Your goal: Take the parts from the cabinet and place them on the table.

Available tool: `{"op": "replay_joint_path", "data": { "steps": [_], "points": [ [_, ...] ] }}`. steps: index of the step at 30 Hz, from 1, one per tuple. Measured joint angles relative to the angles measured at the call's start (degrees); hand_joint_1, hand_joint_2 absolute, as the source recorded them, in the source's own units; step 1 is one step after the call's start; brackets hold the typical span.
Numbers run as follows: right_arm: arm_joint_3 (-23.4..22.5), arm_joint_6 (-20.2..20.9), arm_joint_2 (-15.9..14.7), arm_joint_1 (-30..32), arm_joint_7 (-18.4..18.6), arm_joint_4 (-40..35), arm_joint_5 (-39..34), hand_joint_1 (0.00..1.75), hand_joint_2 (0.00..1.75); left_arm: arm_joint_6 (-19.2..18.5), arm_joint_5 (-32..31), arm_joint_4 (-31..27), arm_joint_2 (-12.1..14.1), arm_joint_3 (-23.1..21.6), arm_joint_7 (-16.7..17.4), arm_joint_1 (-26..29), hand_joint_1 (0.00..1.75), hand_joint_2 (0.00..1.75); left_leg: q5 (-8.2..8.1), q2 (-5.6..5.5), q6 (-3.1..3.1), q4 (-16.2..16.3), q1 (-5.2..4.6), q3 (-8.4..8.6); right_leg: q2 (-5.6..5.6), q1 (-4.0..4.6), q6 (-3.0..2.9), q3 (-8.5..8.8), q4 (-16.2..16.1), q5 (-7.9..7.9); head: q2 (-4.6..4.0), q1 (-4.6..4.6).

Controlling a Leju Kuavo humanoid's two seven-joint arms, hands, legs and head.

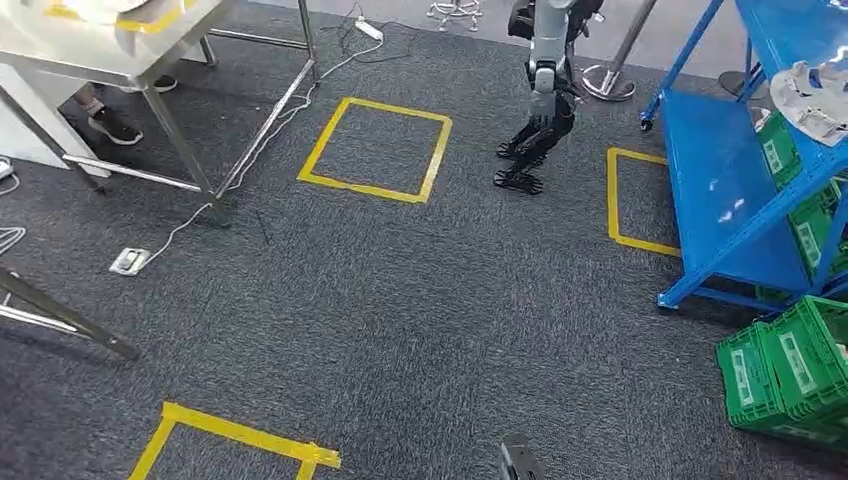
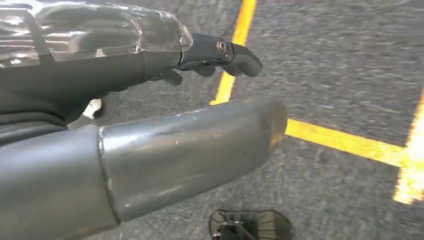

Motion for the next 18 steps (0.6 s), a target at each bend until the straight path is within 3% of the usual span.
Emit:
{"op": "replay_joint_path", "data": {
  "steps": [1,4,5,6,7,9,10,11,12,13,14,15,16,18],
  "points": [
    [0.2,0.0,0.0,-0.1,0.0,0.0,0.0,0.00,0.00,0.0,0.0,0.0,0.0,0.0,-0.1,0.0,0.00,0.00,-0.13,0.37,-0.41,0.0,-0.15,0.09,-0.05,0.45,-0.63,0.57,-1.3,-0.06,0.00,0.11],
    [0.2,-0.2,-0.1,0.2,0.1,0.0,0.0,0.00,0.00,-0.1,0.0,0.0,-0.3,0.0,-0.2,-0.2,0.00,0.00,-0.15,1.82,-1.36,-0.9,-0.03,1.00,1.27,0.77,-1.47,0.48,-1.7,-0.36,0.00,-0.15],
    [0.2,-0.2,-0.1,0.5,0.2,0.1,-0.1,0.00,0.00,-0.1,0.0,0.0,-0.4,0.1,-0.3,-0.2,0.00,0.00,-0.88,0.71,-1.80,-0.8,0.16,1.36,1.65,0.01,-1.96,1.61,-3.1,0.21,0.00,0.02],
    [0.2,-0.2,0.0,0.4,0.2,0.1,0.0,0.00,0.00,-0.1,0.0,0.0,-0.3,0.1,-0.3,-0.3,0.00,0.00,-1.64,-4.09,-1.74,0.6,0.23,1.12,1.96,0.18,-2.21,2.11,-3.7,0.31,0.00,-0.57],
    [0.2,-0.3,0.0,0.2,0.2,0.1,-0.1,0.00,0.00,-0.2,0.0,0.0,-0.3,0.1,-0.3,-0.2,0.00,0.00,-3.42,-5.76,-1.56,4.0,0.16,-0.60,2.47,0.17,-2.40,2.27,-3.7,0.37,0.00,-0.88],
    [0.2,-0.3,0.3,-0.2,0.2,0.1,0.0,0.00,0.00,-0.2,-0.1,0.1,-0.3,0.1,-0.2,0.1,0.00,0.00,-7.05,-6.16,-1.56,13.5,0.05,-5.98,4.13,0.45,-2.86,2.34,-3.6,0.08,0.00,-1.79],
    [0.2,-0.3,0.3,-0.2,0.2,0.1,0.0,0.00,0.00,-0.2,-0.1,0.0,-0.3,0.1,-0.2,0.2,0.00,0.00,-7.24,-6.05,-1.57,16.2,0.01,-7.99,5.00,0.58,-3.01,2.44,-3.5,-0.07,0.00,-2.01],
    [0.3,-0.3,0.3,-0.1,0.2,0.2,0.0,0.00,0.00,-0.2,-0.1,0.0,-0.3,0.1,-0.2,0.3,0.00,0.00,-5.90,-5.92,-1.58,16.0,-0.03,-8.70,5.88,0.62,-2.98,2.63,-3.4,-0.23,0.00,-2.18],
    [0.3,-0.3,0.3,0.1,0.2,0.2,0.0,0.00,0.00,-0.2,-0.1,0.0,-0.3,0.1,-0.2,0.3,0.00,0.00,-3.42,-5.87,-1.55,13.7,-0.02,-8.29,6.62,0.60,-2.90,2.84,-3.2,-0.47,0.00,-2.23],
    [0.3,-0.3,0.3,0.1,0.2,0.2,0.0,0.00,0.00,-0.2,-0.1,0.0,-0.3,0.1,-0.2,0.3,0.00,0.00,-0.02,-6.27,-1.51,9.3,0.05,-6.79,7.53,0.52,-2.67,3.04,-2.9,-0.79,0.00,-2.29],
    [0.3,-0.3,0.4,0.0,0.2,0.2,0.0,0.00,0.00,-0.2,-0.1,0.0,-0.2,0.1,-0.3,0.3,0.00,0.00,3.21,-7.61,-1.53,4.2,0.22,-4.89,8.35,0.40,-2.42,3.18,-2.4,-1.23,0.00,-2.43],
    [0.3,-0.3,0.4,0.0,0.2,0.2,-0.1,0.00,0.00,-0.3,-0.1,0.1,-0.2,0.1,-0.2,0.3,0.00,0.00,2.52,-11.80,-1.53,2.7,0.61,-4.13,8.88,0.26,-2.04,2.78,-2.0,-1.72,0.00,-2.51],
    [0.3,-0.2,0.4,-0.3,0.2,0.2,-0.1,0.00,0.00,-0.3,-0.1,0.1,-0.3,0.1,-0.3,0.4,0.00,0.00,2.19,-12.66,-1.56,1.0,0.94,-3.56,9.69,0.40,-1.64,2.46,-1.1,-2.10,0.00,-2.84],
    [0.4,0.1,0.4,-0.3,0.4,0.2,-0.1,0.00,0.00,-0.3,-0.1,0.1,-0.3,0.1,-0.3,0.4,0.00,0.00,1.97,-11.13,-1.05,1.5,0.35,-3.48,11.20,-0.12,-1.02,1.99,-1.5,-1.80,0.00,-2.38]
  ]
}}
